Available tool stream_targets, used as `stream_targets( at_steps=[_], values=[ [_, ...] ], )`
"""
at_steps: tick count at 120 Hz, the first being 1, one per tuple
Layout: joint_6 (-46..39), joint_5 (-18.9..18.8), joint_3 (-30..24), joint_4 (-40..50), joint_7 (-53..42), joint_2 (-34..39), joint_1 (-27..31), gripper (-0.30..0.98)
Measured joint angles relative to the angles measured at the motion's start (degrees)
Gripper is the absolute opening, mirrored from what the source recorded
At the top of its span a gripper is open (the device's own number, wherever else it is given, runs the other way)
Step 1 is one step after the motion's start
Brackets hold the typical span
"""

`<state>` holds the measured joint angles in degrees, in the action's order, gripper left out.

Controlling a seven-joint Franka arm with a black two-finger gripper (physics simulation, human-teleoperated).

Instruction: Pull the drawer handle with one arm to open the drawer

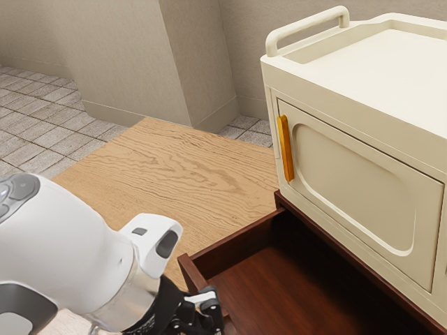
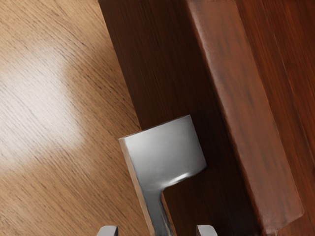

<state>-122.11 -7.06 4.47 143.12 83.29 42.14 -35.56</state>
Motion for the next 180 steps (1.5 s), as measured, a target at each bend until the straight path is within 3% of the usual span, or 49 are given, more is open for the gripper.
stream_targets(
  at_steps=[62, 68, 78, 88, 100, 107, 119, 150, 164, 180],
  values=[
    [3.1, -6.4, -2.9, -5.3, -0.1, 0.9, 0.3, 0.16],
    [5.5, -6.1, -3.0, -11.2, -0.3, -0.8, 2.4, 0.2],
    [13.3, -3.8, -2.7, -29.3, -0.4, -9.3, 9.0, 0.36],
    [21.6, 1.1, -0.1, -45.0, 1.9, -18.6, 15.4, 0.47],
    [31.4, 3.6, 0.9, -54.7, 4.2, -22.8, 24.4, 0.55],
    [35.2, 3.7, 1.0, -55.5, 4.7, -25.4, 29.8, 0.58],
    [36.5, 4.1, 1.1, -50.8, 6.1, -27.5, 33.9, 0.62],
    [37.5, 4.2, 1.1, -44.1, 8.7, -28.0, 34.7, 0.67],
    [37.4, 7.2, 1.5, -44.1, 9.3, -27.6, 35.4, 0.68],
    [37.3, 7.5, 1.5, -43.7, 8.7, -27.7, 35.2, 0.68]
  ],
)
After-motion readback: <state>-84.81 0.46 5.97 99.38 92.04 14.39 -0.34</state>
